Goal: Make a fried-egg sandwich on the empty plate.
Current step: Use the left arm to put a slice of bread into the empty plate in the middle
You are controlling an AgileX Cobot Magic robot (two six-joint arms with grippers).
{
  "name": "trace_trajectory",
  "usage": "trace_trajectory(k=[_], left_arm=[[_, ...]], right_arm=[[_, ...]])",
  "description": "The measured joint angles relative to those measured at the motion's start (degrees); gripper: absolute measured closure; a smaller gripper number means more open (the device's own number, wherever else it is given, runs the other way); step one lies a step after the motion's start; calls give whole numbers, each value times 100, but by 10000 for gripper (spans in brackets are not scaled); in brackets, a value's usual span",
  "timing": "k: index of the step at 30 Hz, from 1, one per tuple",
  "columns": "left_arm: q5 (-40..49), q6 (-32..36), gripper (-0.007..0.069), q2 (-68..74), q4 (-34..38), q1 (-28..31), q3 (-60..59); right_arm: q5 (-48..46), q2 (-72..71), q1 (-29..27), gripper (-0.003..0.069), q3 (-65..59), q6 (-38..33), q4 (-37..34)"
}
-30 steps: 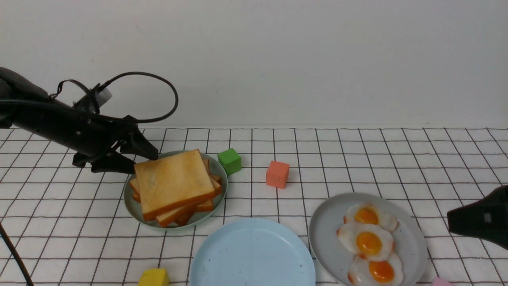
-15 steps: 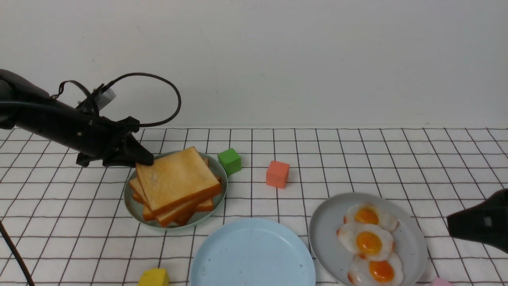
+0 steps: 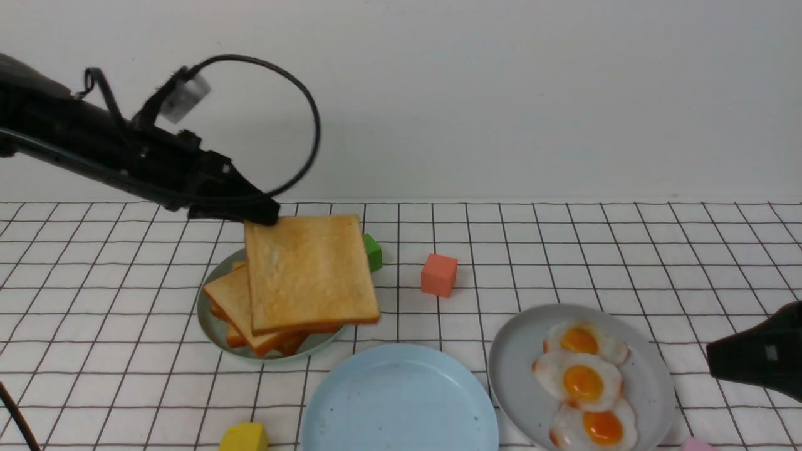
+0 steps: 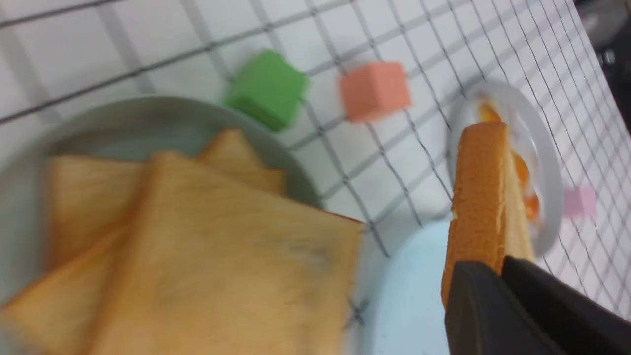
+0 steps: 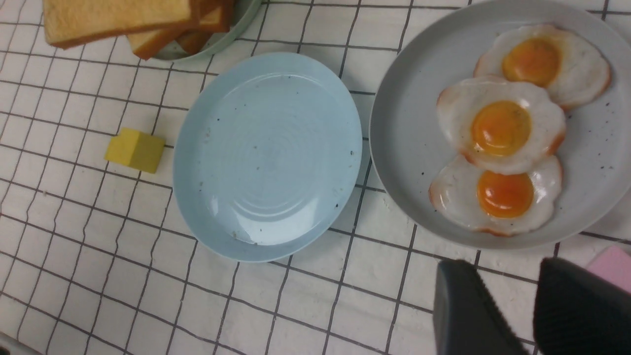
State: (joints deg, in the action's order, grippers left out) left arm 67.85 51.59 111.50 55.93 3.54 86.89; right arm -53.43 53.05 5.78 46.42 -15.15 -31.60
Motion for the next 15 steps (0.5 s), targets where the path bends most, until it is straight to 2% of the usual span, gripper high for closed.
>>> trace_trajectory(k=[6, 15], left_arm=[[69, 216, 595, 133, -327, -1182, -274], [8, -649, 589, 625, -1145, -1733, -285]], right_arm=[[0, 0, 0, 418, 0, 0, 0], [0, 0, 0, 418, 0, 0, 0]])
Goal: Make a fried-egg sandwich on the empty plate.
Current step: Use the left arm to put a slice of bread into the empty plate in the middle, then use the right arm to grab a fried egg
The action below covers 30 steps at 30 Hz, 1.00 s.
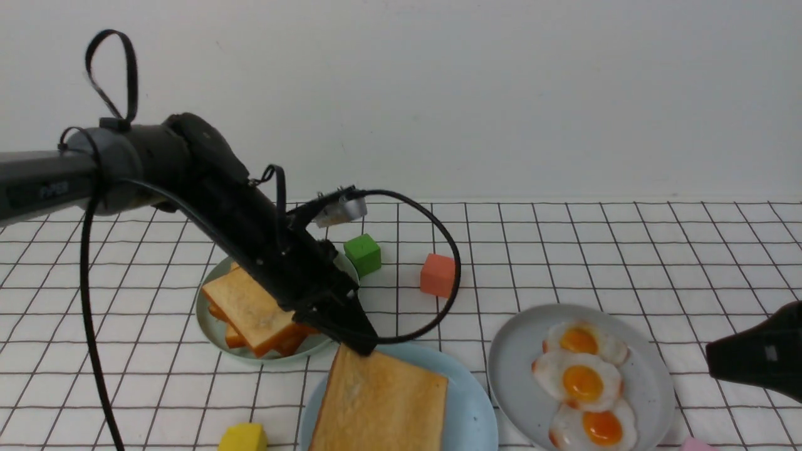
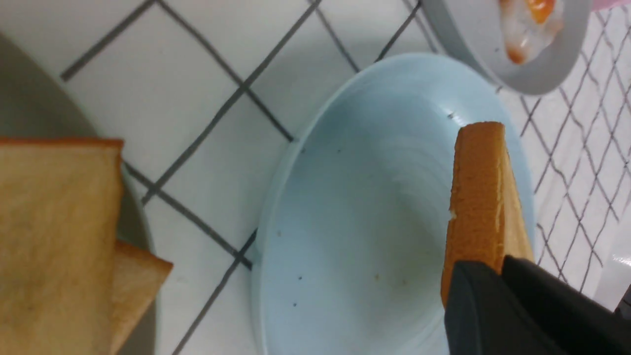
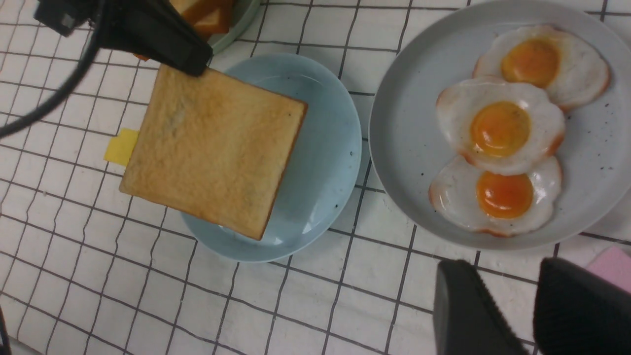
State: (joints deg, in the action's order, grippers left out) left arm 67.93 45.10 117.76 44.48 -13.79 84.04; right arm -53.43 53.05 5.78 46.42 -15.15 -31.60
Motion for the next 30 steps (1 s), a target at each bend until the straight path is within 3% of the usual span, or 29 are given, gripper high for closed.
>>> trace_trajectory(k=[5, 11, 15, 22, 26, 30], left_arm=[[-320, -561, 484, 75, -304, -242, -7], [-353, -1202, 232, 37, -656, -284, -7], [-210, -1275, 125, -303, -848, -284, -7], [90, -1721, 84, -1297, -1229, -284, -7], [146, -2479, 84, -2148, -1692, -284, -24], [157, -2896, 83, -2864, -1689, -390, -359]], right_arm=[[6, 0, 0, 418, 0, 0, 0], [6, 0, 0, 418, 0, 0, 0], [6, 0, 0, 418, 0, 0, 0], [6, 0, 0, 418, 0, 0, -62], [30, 0, 0, 418, 0, 0, -85], [224, 12, 0, 418, 0, 0, -92]])
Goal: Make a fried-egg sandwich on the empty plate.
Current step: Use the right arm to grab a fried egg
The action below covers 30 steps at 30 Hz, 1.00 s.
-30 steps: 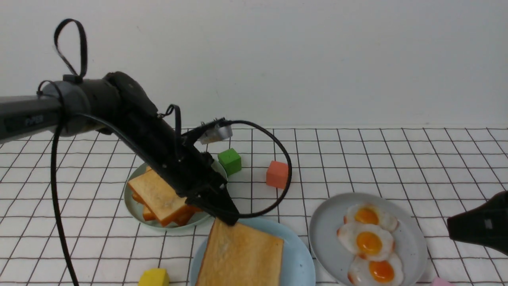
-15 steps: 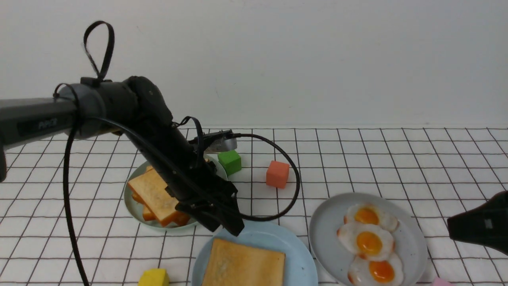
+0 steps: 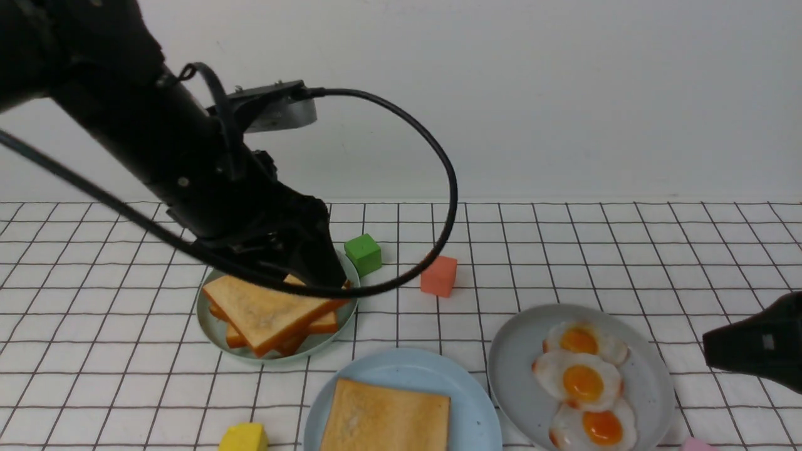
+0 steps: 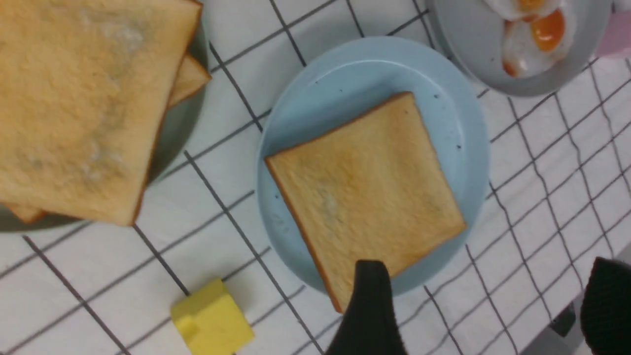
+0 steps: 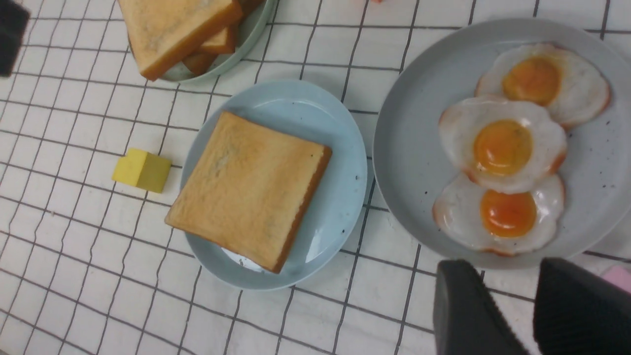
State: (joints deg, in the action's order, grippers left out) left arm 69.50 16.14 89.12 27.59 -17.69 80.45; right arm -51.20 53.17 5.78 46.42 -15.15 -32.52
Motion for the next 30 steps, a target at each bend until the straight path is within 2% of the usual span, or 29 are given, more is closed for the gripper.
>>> trace_trajectory(k=[6, 12, 16, 19, 20, 21, 22, 23, 24, 25, 30], left_arm=[[63, 517, 94, -1139, 470, -567, -1134], [-328, 1287, 158, -1864, 1043, -965, -2107], [-846, 1422, 232, -1874, 1426, -980, -2455], [-1097, 1594, 377, -1676, 1989, -980, -2510], [-1098, 1637, 387, -1648, 2025, -980, -2509], [-1123, 1851, 480, -1553, 2348, -980, -2509], [-1132, 1989, 533, -1493, 2507, -980, -2509], [-1136, 2013, 533, -1481, 2537, -980, -2509], [-1161, 2158, 603, -1399, 2713, -980, -2509], [-1178, 2218, 636, -1351, 2779, -980, -2493], [-1254, 2330, 638, -1134, 2886, -980, -2333]], right_arm=[[257, 238, 0, 418, 0, 0, -15], [189, 800, 0, 418, 100, 0, -15], [273, 1345, 0, 418, 193, 0, -15], [397, 1982, 0, 403, 194, 0, -15], [409, 2016, 0, 402, 194, 0, -10], [583, 2304, 0, 389, 194, 0, -10], [720, 2448, 0, 381, 194, 0, -10], [751, 2475, 0, 377, 194, 0, -10], [978, 2665, 0, 366, 194, 0, -10], [1098, 2768, 0, 359, 194, 0, -10], [1674, 3338, 0, 336, 205, -70, -37]])
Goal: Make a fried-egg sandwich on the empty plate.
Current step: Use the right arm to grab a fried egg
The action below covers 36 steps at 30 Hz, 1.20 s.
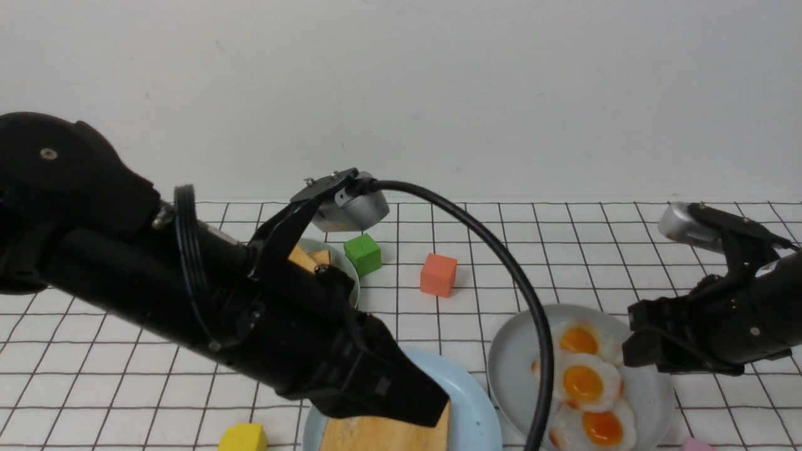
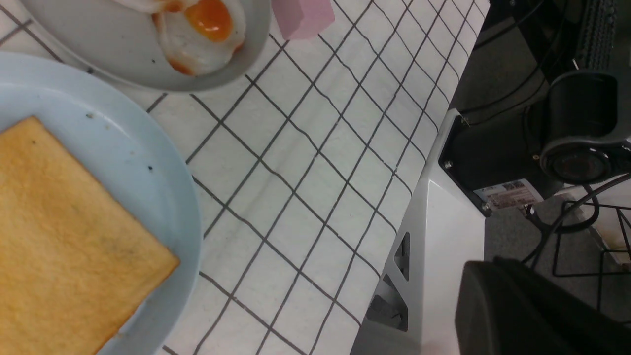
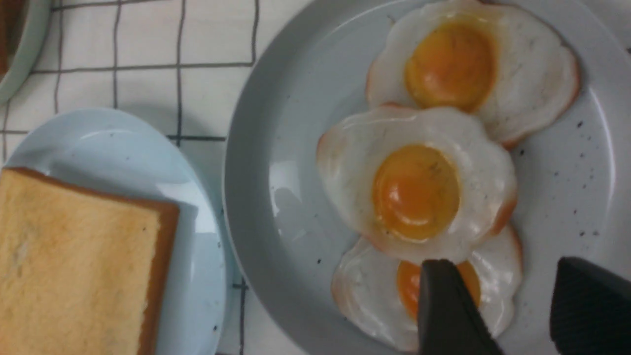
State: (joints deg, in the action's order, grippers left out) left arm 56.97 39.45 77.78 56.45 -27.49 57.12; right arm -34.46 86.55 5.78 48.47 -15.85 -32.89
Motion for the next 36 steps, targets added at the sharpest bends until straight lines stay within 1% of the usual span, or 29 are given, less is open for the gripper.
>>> trace_trajectory(k=[3, 10, 21, 27, 30, 33, 36], left_arm=[[-44, 6, 638, 20, 17, 0, 26], [-52, 8, 638, 26, -19, 0, 38], [-42, 19, 638, 26, -71, 0, 38], [-42, 21, 638, 26, -88, 0, 38], [-30, 21, 638, 32, -88, 0, 38], [-30, 21, 638, 38, -105, 0, 38], [-30, 21, 638, 38, -123, 0, 38]], right_arm=[[238, 434, 0, 332, 57, -64, -166], [85, 1187, -7, 330, 548, -189, -272], [6, 1495, -12, 330, 663, -405, -189], [-10, 1639, -193, 330, 663, -515, -349], [-68, 1709, -322, 337, 663, -742, -730], [-200, 1794, -344, 360, 663, -1071, -1193], [-298, 1910, -349, 391, 669, -1179, -1459]])
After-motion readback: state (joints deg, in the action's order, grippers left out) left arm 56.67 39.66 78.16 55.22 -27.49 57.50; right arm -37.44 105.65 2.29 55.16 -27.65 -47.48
